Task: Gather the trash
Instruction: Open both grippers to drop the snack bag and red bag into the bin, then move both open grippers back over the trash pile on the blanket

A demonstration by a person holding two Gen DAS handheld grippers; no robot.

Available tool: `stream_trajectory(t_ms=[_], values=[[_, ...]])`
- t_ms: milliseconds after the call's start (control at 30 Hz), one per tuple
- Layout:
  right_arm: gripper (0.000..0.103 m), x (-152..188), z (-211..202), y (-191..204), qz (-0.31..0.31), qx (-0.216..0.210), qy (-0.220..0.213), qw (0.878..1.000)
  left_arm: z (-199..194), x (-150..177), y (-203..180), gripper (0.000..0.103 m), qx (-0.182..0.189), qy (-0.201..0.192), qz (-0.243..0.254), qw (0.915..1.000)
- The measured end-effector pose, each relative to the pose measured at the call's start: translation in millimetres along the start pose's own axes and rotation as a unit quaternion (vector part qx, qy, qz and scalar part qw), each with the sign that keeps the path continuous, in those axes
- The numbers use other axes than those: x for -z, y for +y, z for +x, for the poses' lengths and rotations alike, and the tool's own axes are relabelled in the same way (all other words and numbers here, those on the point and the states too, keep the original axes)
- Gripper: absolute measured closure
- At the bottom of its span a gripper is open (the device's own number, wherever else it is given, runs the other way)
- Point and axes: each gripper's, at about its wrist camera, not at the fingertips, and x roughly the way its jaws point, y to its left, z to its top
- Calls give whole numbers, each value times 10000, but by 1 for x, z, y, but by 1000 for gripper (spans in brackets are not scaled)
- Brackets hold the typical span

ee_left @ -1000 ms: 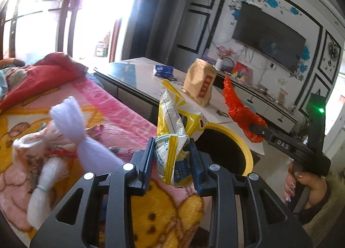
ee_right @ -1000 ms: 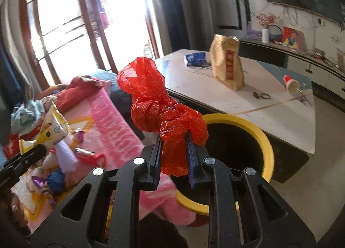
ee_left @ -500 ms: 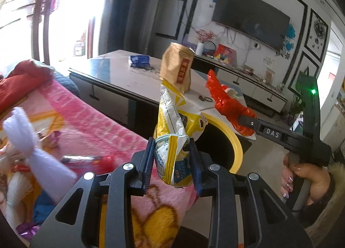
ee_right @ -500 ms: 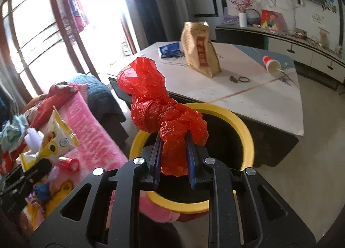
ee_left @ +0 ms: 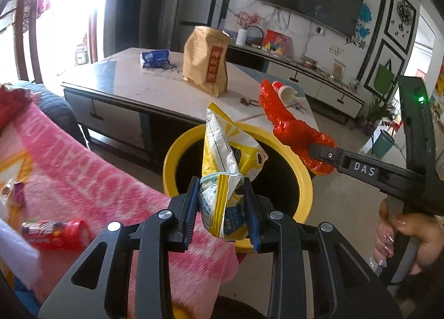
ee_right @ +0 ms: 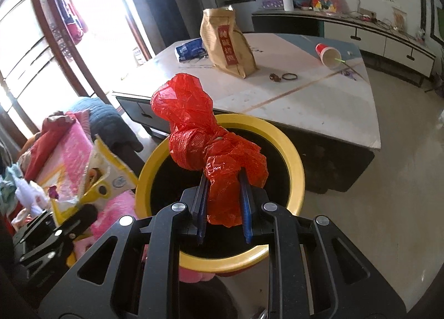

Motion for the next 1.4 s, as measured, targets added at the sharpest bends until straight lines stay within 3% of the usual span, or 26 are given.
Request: stream_trajectory(t_ms=[233, 300, 367, 433, 633, 700, 900, 1133, 1400], values=[[85, 2, 8, -4, 41, 44, 131, 9999, 28, -2, -3, 73, 22, 237, 9, 9997], [68, 3, 10, -5, 41, 78, 160, 9998, 35, -2, -1, 71, 38, 324, -33, 9995], [61, 4, 11, -5, 34, 142, 167, 9998, 40, -3, 3, 58, 30, 392, -130, 9991], [57, 4, 12, -6, 34, 185, 165, 9997, 35, -3, 5, 31, 43, 310, -202, 9993], [46, 4, 4, 6, -114, 203, -4, 9997, 4, -4, 21, 10, 6, -68, -551, 9985], [38, 5, -5, 18, -279, 156, -198, 9993, -8, -4, 25, 9, -26, -192, -626, 9979], [29, 5, -27, 50, -802, 53, -709, 9942, -45, -2, 39, 7, -254, -587, -695, 9955], [25, 12, -52, 78, -1220, -181, -1180, 9853, -81, 6, 56, 7, -496, -856, -886, 9911], [25, 26, -66, 111, -1599, -627, -1325, 9762, -116, 12, 80, 7, -803, -1140, -1097, 9841]])
